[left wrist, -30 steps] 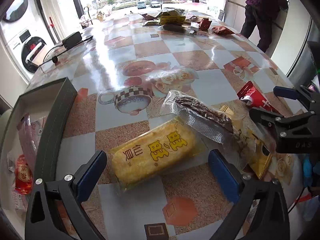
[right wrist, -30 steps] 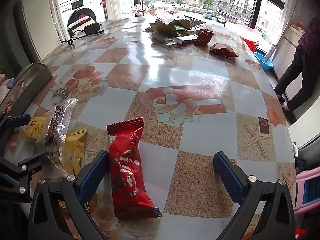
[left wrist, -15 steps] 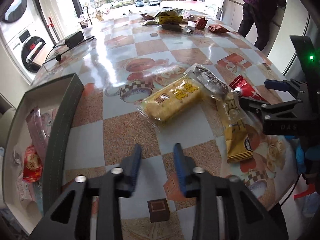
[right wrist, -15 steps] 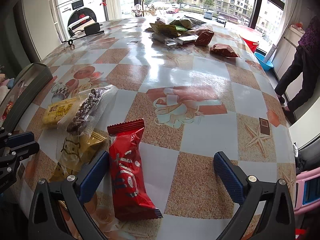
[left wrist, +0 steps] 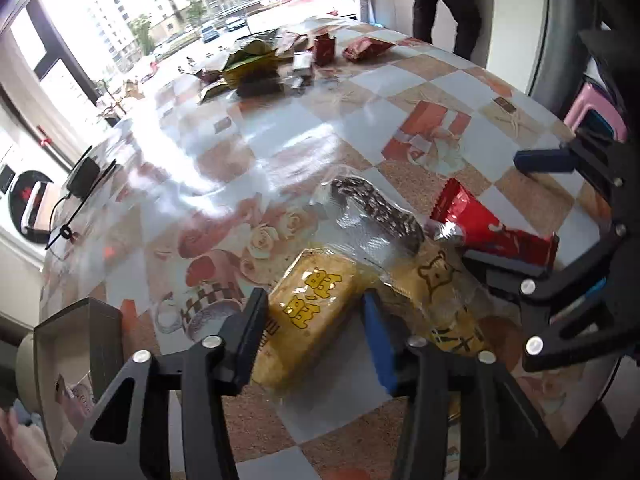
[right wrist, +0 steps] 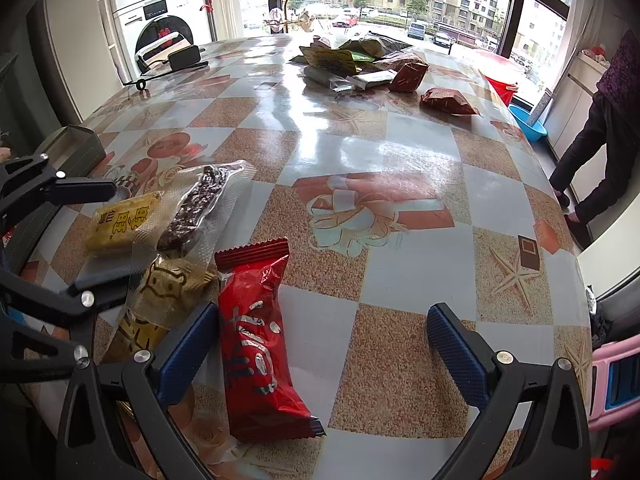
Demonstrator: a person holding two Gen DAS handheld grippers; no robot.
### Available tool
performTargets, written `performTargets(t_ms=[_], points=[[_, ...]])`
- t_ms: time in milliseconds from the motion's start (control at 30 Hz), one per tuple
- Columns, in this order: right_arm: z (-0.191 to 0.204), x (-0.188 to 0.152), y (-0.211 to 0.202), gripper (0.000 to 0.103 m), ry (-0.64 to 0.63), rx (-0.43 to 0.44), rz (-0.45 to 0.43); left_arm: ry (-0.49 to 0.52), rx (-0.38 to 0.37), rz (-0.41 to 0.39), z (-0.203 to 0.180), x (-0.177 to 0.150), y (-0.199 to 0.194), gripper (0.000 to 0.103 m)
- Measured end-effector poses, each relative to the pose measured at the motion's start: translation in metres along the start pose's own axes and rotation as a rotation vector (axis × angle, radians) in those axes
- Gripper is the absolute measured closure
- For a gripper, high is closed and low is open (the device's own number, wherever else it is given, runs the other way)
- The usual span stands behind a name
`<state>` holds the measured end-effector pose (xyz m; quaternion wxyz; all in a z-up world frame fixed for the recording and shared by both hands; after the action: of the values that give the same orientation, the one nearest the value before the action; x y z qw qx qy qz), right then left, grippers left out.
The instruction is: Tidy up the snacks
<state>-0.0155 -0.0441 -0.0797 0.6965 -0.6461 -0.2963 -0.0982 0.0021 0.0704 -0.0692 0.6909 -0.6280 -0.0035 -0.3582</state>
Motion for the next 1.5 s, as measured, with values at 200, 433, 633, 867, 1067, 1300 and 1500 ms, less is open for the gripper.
performTargets(t_ms=[200,433,633,867,1067,1300,1500], points=[[0.000,0.001,0.000,0.000,0.000,0.000,0.000,-0.101,0.059,-0.010,0.010,-0.029,-0.017,0.070],[0.000,0.000,0.000,0.000,0.001,0.000,-0.001,-0.200,0.114,-0.004,0.021,-0.056,-0.022,0.019],[0.000,0.000,0.000,0.000,0.001,0.000,-0.001,-0.348,-0.045,0.035,0.021,-0.058,-0.008,0.000],[0.000,0.000,0.000,0.000,0.001,-0.001,-0.001,-0.329,-0.056,0.031,0.017,-0.055,-0.004,0.000],[0.000,0.000,0.000,0.000,0.001,-0.001,0.000,-0.327,-0.056,0.020,0.017,-0.058,-0.006,0.000],[0.001,0.001,0.001,0.000,-0.002,-0.002,0.007,-0.322,-0.059,0.017,0.017,-0.058,-0.006,0.000],[0.003,0.000,0.005,0.000,0.002,-0.013,0.135,-0.333,-0.063,0.075,0.014,-0.056,-0.007,0.009]])
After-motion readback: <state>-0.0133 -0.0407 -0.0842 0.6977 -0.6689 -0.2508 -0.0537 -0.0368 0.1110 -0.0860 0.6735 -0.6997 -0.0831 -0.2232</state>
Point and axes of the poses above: each gripper's, at about its wrist camera, not at the fingertips, and y roughly the way its jaws point, z to its left, x to its top, the point moved 10 cm from there along y, roughly the way its jaws point, and after that the axes turned 2 degrees about y, right-handed, at the moved point
